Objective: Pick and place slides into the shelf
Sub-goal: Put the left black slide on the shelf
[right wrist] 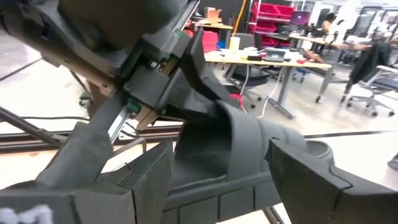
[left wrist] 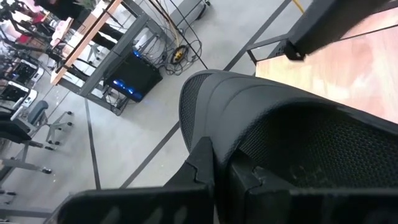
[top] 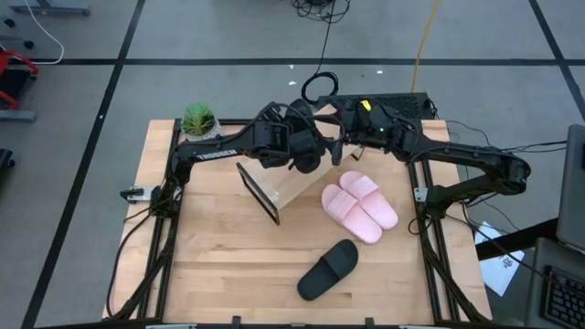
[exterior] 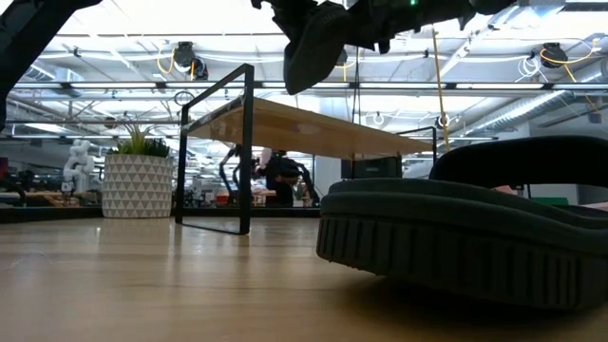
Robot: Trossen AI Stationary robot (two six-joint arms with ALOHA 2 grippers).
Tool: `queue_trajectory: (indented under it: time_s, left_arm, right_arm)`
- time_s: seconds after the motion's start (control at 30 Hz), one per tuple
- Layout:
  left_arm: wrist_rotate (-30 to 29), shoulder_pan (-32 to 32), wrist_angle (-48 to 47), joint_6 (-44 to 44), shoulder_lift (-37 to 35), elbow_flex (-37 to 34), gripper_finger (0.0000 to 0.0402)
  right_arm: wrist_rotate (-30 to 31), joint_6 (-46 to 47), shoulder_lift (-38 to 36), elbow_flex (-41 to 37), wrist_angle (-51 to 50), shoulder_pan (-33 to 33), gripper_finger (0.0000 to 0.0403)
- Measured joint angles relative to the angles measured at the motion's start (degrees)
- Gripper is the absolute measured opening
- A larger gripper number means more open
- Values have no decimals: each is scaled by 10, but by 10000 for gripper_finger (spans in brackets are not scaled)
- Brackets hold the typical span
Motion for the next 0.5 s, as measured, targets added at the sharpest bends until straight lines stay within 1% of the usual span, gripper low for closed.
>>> queue_trajectory:
  time_s: [0.17,0.27,0.37,0.5]
  left_arm:
    - [2,0,-1,12,0,0,0]
    - [14,-6,5,34,0,0,0]
    - [39,-9,37,63,0,0,0]
    - [43,-13,51,72,0,0,0]
  right_arm:
    - [-39,12,8,6,-3,-17,251]
    - [-38,3,13,14,-24,-27,251]
    - [-40,1,22,28,-30,-33,251]
    - [-36,-11,25,38,-37,-33,251]
